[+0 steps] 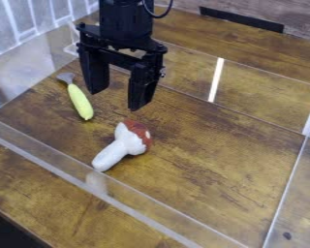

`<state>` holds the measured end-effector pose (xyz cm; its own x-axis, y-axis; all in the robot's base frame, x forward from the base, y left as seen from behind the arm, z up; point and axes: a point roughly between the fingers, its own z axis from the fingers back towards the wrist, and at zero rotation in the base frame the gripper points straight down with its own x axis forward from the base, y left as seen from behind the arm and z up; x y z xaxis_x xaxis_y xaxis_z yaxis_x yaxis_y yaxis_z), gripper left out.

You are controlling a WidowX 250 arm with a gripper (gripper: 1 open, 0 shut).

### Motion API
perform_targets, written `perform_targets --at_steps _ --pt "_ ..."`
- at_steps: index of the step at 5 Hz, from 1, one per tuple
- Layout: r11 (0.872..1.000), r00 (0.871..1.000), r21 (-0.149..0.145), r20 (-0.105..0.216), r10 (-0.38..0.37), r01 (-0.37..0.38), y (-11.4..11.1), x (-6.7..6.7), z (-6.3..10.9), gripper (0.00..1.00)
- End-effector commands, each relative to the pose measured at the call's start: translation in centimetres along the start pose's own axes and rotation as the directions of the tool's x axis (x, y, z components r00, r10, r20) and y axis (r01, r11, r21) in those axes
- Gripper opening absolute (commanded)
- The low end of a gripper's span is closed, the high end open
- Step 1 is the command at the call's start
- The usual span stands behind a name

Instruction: Move the green spoon to the right

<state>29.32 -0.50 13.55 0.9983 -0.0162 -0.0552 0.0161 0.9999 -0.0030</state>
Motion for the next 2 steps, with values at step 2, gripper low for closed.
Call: perform_targets --at_steps 2 --pt "0.988 0.987 -0.007 0.020 0.157 -0.156 2.7 -0.4 -2.1 1.00"
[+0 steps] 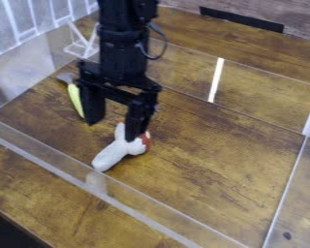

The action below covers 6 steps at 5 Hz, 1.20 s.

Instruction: Move the green spoon to the right

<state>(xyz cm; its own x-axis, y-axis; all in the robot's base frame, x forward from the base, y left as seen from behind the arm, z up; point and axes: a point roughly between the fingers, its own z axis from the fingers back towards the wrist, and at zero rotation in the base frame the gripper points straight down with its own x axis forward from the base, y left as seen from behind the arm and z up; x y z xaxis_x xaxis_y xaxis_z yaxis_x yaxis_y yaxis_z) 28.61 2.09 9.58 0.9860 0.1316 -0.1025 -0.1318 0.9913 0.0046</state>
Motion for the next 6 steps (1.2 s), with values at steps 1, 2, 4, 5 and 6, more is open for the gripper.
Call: perform_targets --at_steps 1,2,4,5,6 --pt "0.983 0.975 -0.047 0.123 0.183 -0.178 2.5 0.1 2.3 1.00" --pt "0.928 0.913 -0.118 0.170 0.370 -0.354 4.8 0.2 2.3 1.00" --pt "0.744 0.716 -0.251 0.208 0.666 -0.619 7.5 2.2 2.5 1.00" --pt "0.645 0.619 -0.296 0.189 0.762 -0.704 8.4 3.5 2.4 1.00" --pt "0.626 0.605 -0.309 0.175 0.777 -0.716 7.4 4.2 0.2 1.00"
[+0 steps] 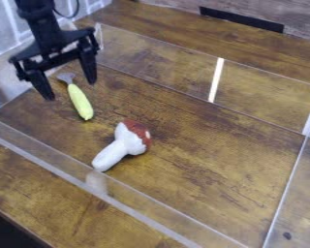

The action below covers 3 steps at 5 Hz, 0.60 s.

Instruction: Move the green spoon to the right

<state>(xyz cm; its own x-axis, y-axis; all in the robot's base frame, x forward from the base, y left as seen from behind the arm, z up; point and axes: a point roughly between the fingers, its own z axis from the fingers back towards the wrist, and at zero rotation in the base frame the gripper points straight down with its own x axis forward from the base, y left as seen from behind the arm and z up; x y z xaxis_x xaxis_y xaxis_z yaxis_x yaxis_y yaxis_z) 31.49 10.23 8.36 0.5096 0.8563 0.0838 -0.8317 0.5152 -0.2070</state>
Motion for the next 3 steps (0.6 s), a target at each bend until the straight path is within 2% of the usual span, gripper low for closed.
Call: perform_targets --at_steps 1,2,3 --pt "1.000 1.000 -0.027 0.025 -0.007 0.008 -1.0 -0.8 -1.5 1.00" --pt "0.997 0.997 -0.038 -0.002 -0.073 0.073 -0.5 0.0 -3.0 1.00" --pt "0.988 0.989 -0.068 -0.045 -0.140 0.137 0.0 1.5 -3.5 1.00"
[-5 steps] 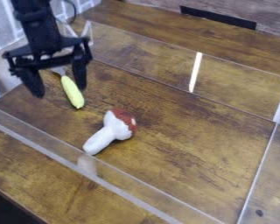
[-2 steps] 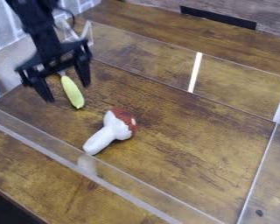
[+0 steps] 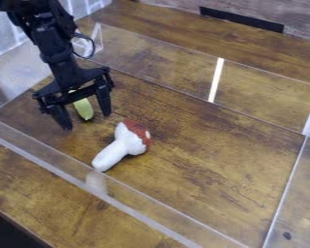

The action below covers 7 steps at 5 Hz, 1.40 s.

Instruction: Move the green spoon to the right

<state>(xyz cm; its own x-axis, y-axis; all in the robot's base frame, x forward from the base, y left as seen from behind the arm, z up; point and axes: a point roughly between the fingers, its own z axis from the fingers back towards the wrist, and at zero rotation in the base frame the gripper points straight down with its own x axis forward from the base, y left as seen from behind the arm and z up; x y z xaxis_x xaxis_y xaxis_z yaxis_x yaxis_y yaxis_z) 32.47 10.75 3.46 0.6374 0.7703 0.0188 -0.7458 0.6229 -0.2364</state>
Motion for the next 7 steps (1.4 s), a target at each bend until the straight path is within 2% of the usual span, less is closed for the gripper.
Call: perform_targets --at_steps 1,3,4,5,7 --pt "0.999 0.999 -0.038 0.031 -0.015 0.016 -0.9 1.3 1.9 1.00" --pt "0.998 0.999 -0.046 -0.001 -0.036 0.036 -2.2 1.5 2.1 1.00" --pt "0.998 0.999 -0.047 -0.020 -0.041 0.040 -1.9 1.8 1.4 1.00" --pt "0.998 0.998 -0.048 -0.039 -0.047 0.045 -1.7 2.2 0.7 0.00" --pt "0.997 0.996 -0.040 -0.050 -0.070 0.068 -1.4 3.7 0.4 0.00"
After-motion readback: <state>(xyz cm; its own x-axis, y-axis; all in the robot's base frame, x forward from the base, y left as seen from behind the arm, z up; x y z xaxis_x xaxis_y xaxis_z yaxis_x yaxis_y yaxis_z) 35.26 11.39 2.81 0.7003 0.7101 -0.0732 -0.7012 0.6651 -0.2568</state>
